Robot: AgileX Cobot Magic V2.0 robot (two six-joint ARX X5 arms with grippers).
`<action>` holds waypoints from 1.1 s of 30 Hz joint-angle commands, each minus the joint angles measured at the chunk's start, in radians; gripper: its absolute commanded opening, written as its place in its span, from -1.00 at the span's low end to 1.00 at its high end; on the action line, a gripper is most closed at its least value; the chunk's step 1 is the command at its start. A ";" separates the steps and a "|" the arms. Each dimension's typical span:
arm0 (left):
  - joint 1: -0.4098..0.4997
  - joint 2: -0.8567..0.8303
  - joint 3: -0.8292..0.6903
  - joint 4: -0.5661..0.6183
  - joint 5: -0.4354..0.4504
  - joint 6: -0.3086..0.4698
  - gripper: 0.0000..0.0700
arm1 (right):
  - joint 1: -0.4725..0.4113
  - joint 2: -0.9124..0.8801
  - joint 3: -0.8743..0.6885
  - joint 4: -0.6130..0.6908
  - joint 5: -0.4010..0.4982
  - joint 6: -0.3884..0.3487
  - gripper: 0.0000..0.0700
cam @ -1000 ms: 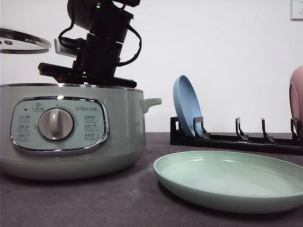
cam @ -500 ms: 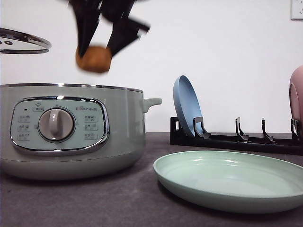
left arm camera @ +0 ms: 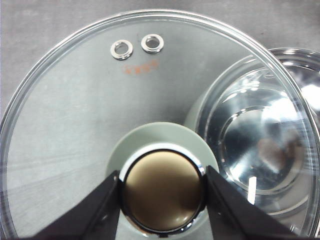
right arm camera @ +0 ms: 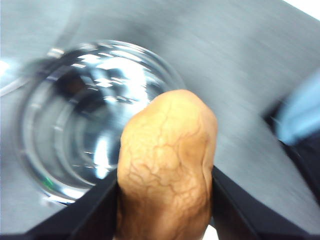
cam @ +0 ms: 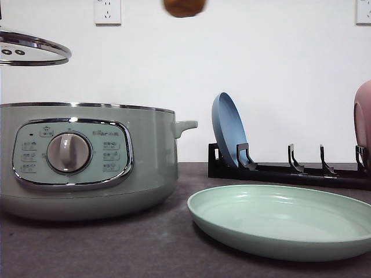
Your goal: Transfer potato from steamer to green plate
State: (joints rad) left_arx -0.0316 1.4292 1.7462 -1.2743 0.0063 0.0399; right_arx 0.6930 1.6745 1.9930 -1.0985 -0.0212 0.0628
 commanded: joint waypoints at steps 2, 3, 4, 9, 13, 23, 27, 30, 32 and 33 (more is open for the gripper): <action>-0.011 -0.004 0.029 0.036 0.012 0.009 -0.99 | -0.013 -0.038 -0.069 0.015 0.003 -0.007 -0.48; -0.014 -0.004 0.029 0.036 0.017 0.009 -0.99 | -0.022 -0.062 -0.113 0.031 0.002 -0.007 -0.48; -0.016 -0.004 0.029 0.036 0.020 0.009 -0.99 | -0.031 -0.089 -0.161 0.050 0.002 -0.007 -0.48; -0.031 -0.004 0.029 0.036 0.020 0.009 -0.99 | -0.071 -0.251 -0.450 0.178 -0.004 0.013 -0.48; -0.051 -0.004 0.029 0.038 0.021 0.009 -0.99 | -0.096 -0.364 -0.655 0.278 -0.006 0.077 -0.48; -0.106 -0.004 0.029 0.039 0.021 0.009 -0.99 | -0.096 -0.488 -1.019 0.488 -0.008 0.250 -0.48; -0.124 -0.004 0.029 0.039 0.021 0.009 -0.99 | -0.087 -0.486 -1.133 0.597 -0.007 0.322 -0.48; -0.134 -0.004 0.029 0.040 0.021 0.009 -0.99 | -0.081 -0.485 -1.209 0.668 -0.004 0.374 -0.48; -0.140 -0.004 0.029 0.040 0.021 0.009 -0.99 | -0.080 -0.485 -1.255 0.711 -0.004 0.403 -0.48; -0.143 -0.004 0.029 0.040 0.021 0.009 -0.99 | -0.080 -0.485 -1.276 0.733 -0.004 0.415 -0.48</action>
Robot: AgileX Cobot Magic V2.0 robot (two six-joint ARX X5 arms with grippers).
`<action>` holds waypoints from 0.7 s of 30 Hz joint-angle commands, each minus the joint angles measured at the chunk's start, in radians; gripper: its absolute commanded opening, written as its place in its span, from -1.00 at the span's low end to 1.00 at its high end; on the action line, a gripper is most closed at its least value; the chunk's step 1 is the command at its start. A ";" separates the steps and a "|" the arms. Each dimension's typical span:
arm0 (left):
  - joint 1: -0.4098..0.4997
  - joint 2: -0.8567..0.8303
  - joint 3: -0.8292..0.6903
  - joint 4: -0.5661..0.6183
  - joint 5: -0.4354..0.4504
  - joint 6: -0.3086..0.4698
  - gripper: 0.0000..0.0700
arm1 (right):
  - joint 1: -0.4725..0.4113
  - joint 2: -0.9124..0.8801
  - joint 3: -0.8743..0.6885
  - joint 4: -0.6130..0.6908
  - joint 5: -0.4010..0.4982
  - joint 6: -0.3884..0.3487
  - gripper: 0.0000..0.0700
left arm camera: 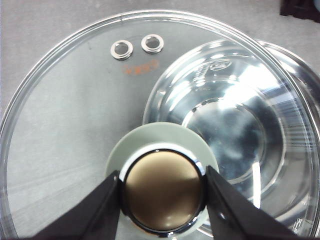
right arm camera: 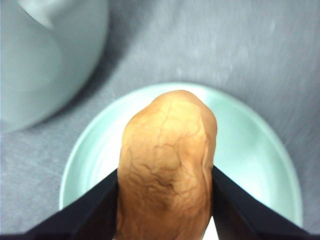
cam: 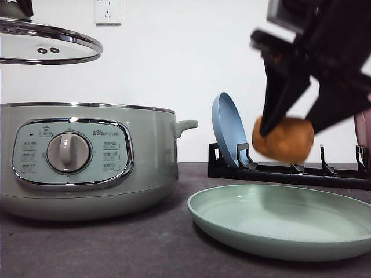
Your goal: Transfer potato from steamer to green plate
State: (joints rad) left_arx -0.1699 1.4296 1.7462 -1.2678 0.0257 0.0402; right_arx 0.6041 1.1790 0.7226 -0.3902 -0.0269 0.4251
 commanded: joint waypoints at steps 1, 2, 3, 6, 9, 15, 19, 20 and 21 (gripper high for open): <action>-0.008 -0.004 0.029 0.034 0.001 0.009 -0.99 | 0.009 0.010 -0.024 0.047 0.002 0.062 -0.48; -0.011 -0.004 0.029 0.034 0.001 0.009 -0.99 | 0.010 0.011 -0.042 0.065 0.002 0.070 -0.48; -0.015 -0.004 0.029 0.034 0.001 0.009 -0.99 | 0.010 0.012 -0.059 0.081 0.003 0.075 -0.48; -0.024 -0.004 0.029 0.034 0.002 0.008 -0.99 | 0.010 0.022 -0.096 0.117 0.003 0.098 -0.48; -0.035 -0.004 0.029 0.034 0.002 0.009 -0.99 | 0.012 0.047 -0.118 0.137 0.002 0.116 -0.48; -0.062 -0.004 0.029 0.033 0.005 0.008 -0.99 | 0.029 0.108 -0.119 0.159 0.002 0.116 -0.42; -0.085 -0.004 0.029 0.033 0.033 0.008 -0.99 | 0.044 0.128 -0.119 0.157 0.002 0.115 -0.10; -0.091 -0.004 0.029 0.033 0.042 0.008 -0.99 | 0.047 0.128 -0.119 0.156 0.002 0.115 -0.02; -0.097 -0.004 0.029 0.033 0.048 0.008 -0.99 | 0.049 0.128 -0.119 0.155 0.003 0.115 0.03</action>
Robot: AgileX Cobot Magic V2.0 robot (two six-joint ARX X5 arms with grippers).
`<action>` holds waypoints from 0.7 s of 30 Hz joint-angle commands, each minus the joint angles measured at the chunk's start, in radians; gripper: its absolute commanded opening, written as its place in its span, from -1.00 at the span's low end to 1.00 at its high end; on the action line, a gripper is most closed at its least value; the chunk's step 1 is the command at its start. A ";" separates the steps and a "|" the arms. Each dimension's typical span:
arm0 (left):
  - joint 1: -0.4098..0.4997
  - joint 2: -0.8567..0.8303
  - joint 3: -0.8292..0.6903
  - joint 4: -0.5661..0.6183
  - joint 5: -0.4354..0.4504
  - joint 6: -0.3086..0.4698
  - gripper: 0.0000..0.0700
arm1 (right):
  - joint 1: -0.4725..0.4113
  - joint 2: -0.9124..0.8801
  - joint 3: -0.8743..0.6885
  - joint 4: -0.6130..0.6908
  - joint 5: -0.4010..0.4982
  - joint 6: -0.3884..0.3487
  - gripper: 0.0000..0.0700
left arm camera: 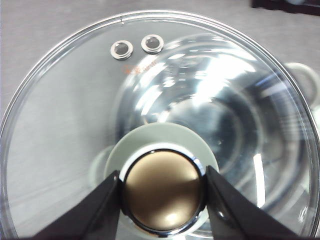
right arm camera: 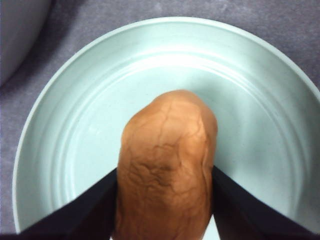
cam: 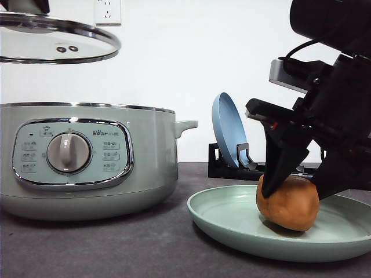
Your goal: Transfer potato from steamer to green plate
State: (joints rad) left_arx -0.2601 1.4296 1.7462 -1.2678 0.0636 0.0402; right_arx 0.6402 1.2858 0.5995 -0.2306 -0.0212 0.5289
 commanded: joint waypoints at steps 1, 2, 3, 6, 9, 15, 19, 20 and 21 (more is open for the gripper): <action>-0.012 -0.004 0.029 0.033 0.012 0.008 -0.99 | 0.013 0.021 0.004 -0.005 -0.003 0.011 0.04; -0.019 -0.004 0.029 0.033 0.013 0.008 -0.99 | 0.013 0.021 0.004 -0.005 -0.003 0.011 0.07; -0.026 -0.004 0.029 0.033 0.013 0.008 -0.99 | 0.013 0.020 0.004 -0.005 -0.003 0.011 0.12; -0.047 -0.004 0.029 0.033 0.013 0.008 -0.99 | 0.012 0.011 0.005 -0.005 -0.003 0.011 0.35; -0.062 -0.004 0.029 0.034 0.013 0.009 -0.99 | 0.010 -0.015 0.010 -0.009 0.000 0.008 0.41; -0.086 0.003 0.029 0.039 0.013 0.009 -0.99 | 0.010 -0.114 0.054 -0.038 0.024 -0.017 0.41; -0.104 0.017 0.029 0.061 0.013 0.008 -0.99 | 0.010 -0.189 0.106 -0.098 0.048 -0.062 0.41; -0.108 0.024 0.029 0.065 0.013 0.008 -0.99 | 0.010 -0.207 0.120 -0.114 0.055 -0.074 0.41; -0.112 0.033 0.029 0.068 0.013 0.008 -0.99 | 0.010 -0.225 0.134 -0.130 0.061 -0.085 0.41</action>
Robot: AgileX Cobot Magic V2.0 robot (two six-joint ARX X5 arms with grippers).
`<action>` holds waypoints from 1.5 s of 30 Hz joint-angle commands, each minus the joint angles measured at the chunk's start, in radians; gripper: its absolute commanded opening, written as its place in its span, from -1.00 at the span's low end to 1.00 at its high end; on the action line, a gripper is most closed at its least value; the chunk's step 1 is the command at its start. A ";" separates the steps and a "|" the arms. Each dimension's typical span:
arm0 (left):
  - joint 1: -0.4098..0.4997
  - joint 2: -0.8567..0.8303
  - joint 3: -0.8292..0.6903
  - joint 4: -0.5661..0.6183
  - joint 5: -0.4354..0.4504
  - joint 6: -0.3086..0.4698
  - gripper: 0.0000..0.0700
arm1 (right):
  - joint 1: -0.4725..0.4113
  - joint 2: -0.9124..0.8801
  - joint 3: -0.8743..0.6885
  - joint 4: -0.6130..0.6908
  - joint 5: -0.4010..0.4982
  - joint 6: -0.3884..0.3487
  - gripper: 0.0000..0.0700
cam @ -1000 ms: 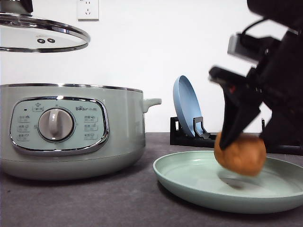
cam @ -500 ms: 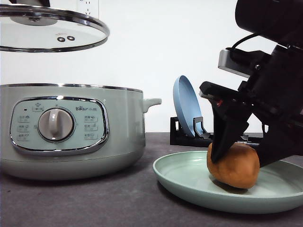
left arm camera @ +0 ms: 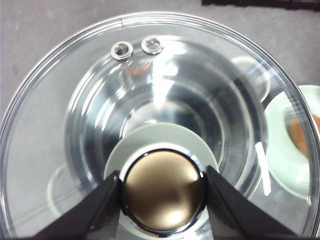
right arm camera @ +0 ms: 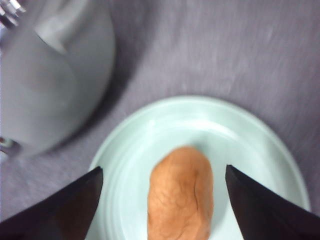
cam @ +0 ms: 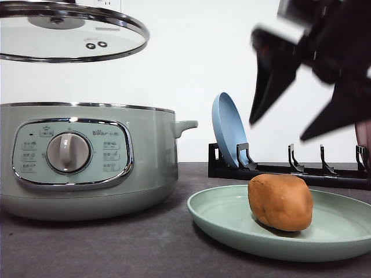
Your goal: Transfer potato from steamer to green plate
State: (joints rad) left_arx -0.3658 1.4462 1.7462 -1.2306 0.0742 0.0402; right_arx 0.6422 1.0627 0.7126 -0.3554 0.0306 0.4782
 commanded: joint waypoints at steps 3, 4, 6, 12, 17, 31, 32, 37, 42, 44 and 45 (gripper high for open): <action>-0.020 0.047 0.029 0.032 0.002 0.009 -0.99 | 0.008 -0.051 0.063 -0.047 0.029 -0.060 0.41; -0.026 0.059 0.029 0.034 0.002 0.009 -0.99 | 0.008 -0.068 0.076 -0.058 0.032 -0.072 0.41; -0.037 0.084 0.029 0.045 0.002 0.009 -0.99 | 0.008 -0.097 0.102 -0.080 0.047 -0.085 0.41; -0.049 0.152 0.029 0.053 -0.001 0.011 -0.99 | 0.008 -0.172 0.134 -0.107 0.053 -0.101 0.41; -0.049 0.195 0.029 0.055 -0.024 0.020 -0.99 | 0.008 -0.215 0.134 -0.133 0.056 -0.104 0.41; -0.049 0.255 0.029 0.078 -0.030 0.024 -0.99 | 0.008 -0.226 0.134 -0.155 0.076 -0.119 0.41; -0.049 0.260 0.029 0.079 -0.030 0.024 -0.99 | 0.008 -0.225 0.134 -0.155 0.076 -0.120 0.41; -0.049 0.281 0.029 0.078 -0.030 0.024 -0.99 | 0.008 -0.225 0.134 -0.156 0.076 -0.120 0.41; -0.049 0.287 0.029 0.074 -0.030 0.024 -0.99 | 0.008 -0.226 0.134 -0.156 0.076 -0.120 0.41; -0.049 0.287 0.029 0.071 -0.030 0.024 -0.99 | 0.008 -0.226 0.134 -0.156 0.076 -0.121 0.41; -0.049 0.287 0.029 0.069 -0.030 0.024 -0.98 | 0.008 -0.226 0.134 -0.156 0.076 -0.121 0.41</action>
State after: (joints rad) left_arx -0.4129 1.7073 1.7462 -1.1781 0.0391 0.0619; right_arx 0.6422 0.8326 0.8318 -0.5159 0.1047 0.3661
